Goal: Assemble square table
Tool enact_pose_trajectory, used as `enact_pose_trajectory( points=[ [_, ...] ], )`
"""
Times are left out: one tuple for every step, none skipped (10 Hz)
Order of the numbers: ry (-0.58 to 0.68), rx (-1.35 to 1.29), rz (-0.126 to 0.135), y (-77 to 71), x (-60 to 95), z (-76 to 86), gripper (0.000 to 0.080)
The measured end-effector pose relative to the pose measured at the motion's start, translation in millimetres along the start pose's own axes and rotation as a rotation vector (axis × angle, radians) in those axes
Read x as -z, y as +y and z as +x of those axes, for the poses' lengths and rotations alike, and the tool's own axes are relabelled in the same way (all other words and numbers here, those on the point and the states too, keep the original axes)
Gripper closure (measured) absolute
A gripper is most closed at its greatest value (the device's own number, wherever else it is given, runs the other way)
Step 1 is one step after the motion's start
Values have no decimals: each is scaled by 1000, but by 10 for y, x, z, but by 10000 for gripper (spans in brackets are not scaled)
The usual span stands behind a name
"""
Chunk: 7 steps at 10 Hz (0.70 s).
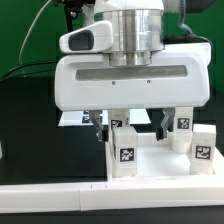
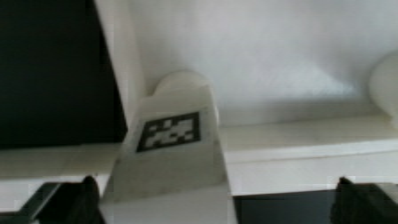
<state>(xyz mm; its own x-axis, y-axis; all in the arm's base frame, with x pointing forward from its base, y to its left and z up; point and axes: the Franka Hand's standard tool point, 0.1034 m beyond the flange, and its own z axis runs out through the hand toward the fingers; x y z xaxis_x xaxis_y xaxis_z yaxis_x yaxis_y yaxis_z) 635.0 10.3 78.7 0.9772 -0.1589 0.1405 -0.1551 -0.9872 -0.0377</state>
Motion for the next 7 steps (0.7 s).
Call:
enact_pose_trajectory(
  points=[
    [0,-12,-1,3,-2,-1,256],
    [0,-93,-3,28,-3,1,256],
    [4,-187,-9,91,6,17,435],
    [6,-260,-12,122,11,26,515],
    [4,-389,-9,126,6,21,515],
    [4,-509,-8,126,7,22,515],
    [-2,-646,-9,124,10,18,515]
  ],
)
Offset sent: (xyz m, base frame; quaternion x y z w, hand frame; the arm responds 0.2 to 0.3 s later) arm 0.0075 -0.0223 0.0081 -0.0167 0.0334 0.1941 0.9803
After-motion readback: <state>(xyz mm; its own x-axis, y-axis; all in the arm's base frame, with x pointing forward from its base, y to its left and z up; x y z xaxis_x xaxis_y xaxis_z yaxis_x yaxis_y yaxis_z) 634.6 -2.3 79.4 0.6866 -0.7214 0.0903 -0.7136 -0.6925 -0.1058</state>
